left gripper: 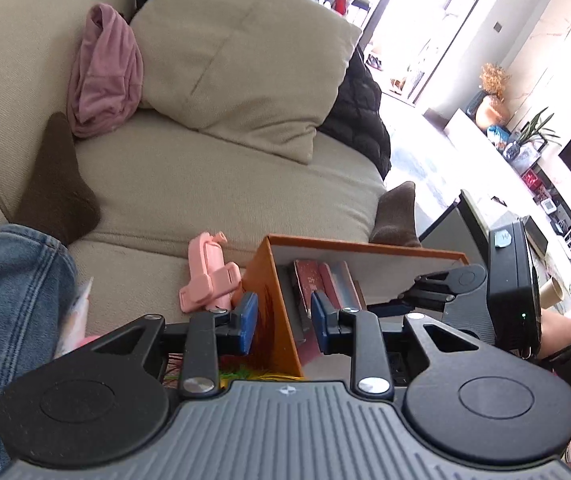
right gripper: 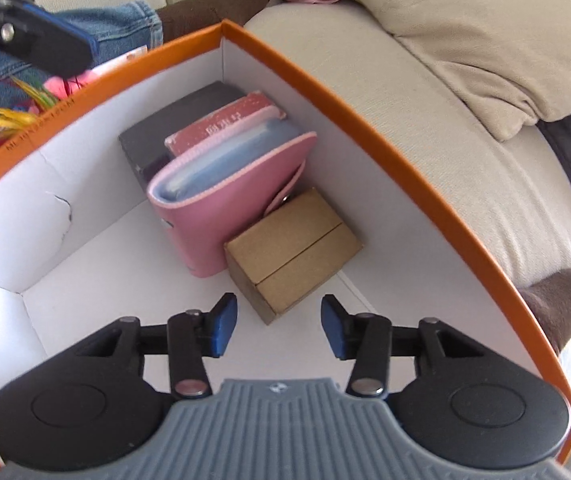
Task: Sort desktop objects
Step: 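Withdraw both grippers from the shoebox back toward the pile, then grasp the white lotion tube with the left gripper and lift it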
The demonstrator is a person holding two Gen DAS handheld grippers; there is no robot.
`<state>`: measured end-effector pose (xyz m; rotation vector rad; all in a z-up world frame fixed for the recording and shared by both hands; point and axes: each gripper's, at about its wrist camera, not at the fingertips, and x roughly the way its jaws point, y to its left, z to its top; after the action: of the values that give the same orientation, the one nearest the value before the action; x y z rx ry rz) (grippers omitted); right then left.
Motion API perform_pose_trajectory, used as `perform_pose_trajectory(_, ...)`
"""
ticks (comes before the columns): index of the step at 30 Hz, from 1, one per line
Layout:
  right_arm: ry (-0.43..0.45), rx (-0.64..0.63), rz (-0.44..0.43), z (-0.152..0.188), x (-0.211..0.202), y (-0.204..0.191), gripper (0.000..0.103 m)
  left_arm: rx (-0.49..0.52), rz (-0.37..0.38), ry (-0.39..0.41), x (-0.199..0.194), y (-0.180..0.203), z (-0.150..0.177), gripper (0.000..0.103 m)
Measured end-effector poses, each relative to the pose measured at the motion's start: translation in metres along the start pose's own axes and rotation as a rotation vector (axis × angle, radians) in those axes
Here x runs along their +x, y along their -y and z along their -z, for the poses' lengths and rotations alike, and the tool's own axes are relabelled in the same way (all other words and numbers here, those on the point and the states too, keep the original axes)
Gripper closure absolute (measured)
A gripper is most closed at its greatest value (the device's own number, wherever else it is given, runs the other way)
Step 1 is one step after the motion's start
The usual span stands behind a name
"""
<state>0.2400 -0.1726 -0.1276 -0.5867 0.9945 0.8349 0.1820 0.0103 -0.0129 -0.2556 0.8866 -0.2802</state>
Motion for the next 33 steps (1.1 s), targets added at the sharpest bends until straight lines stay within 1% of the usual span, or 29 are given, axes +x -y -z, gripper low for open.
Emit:
perform_pose_trajectory(3,0.055,0.051,0.038,0.004,-0.021,-0.004,0.052,0.003,-0.036,0.048,-0.030,-0.007,0.003,0.070)
perform_pose_trajectory(6,0.161,0.111,0.041,0.018,-0.062,-0.022,0.052,0.001,-0.074,0.070,-0.055,-0.015,0.011,0.070)
perform_pose_trajectory(11,0.303,0.204,0.003,0.015,-0.104,-0.049,0.052,-0.007,-0.159,0.075,-0.081,-0.030,0.033,0.070)
perform_pose_trajectory(14,0.352,0.242,-0.035,0.011,-0.118,-0.069,0.053,-0.012,-0.218,0.074,-0.092,-0.041,0.047,0.070)
perform_pose_trajectory(17,0.386,0.241,-0.070,0.008,-0.124,-0.097,0.057,-0.009,-0.264,0.082,-0.099,-0.051,0.058,0.070)
perform_pose_trajectory(23,0.411,0.217,-0.095,-0.011,-0.113,-0.140,0.057,0.027,-0.318,0.082,-0.091,-0.068,0.078,0.070)
perform_pose_trajectory(25,0.404,0.214,-0.083,-0.021,-0.105,-0.149,0.058,0.040,-0.323,0.079,-0.083,-0.072,0.081,0.070)
perform_pose_trajectory(27,0.383,0.215,-0.066,-0.031,-0.095,-0.155,0.059,0.052,-0.314,0.064,-0.072,-0.077,0.083,0.070)
perform_pose_trajectory(30,0.343,0.196,-0.076,-0.048,-0.081,-0.159,0.060,0.070,-0.295,0.048,-0.060,-0.084,0.077,0.070)
perform_pose_trajectory(33,0.287,0.184,-0.087,-0.073,-0.068,-0.152,0.061,0.075,-0.302,0.015,-0.044,-0.090,0.059,0.070)
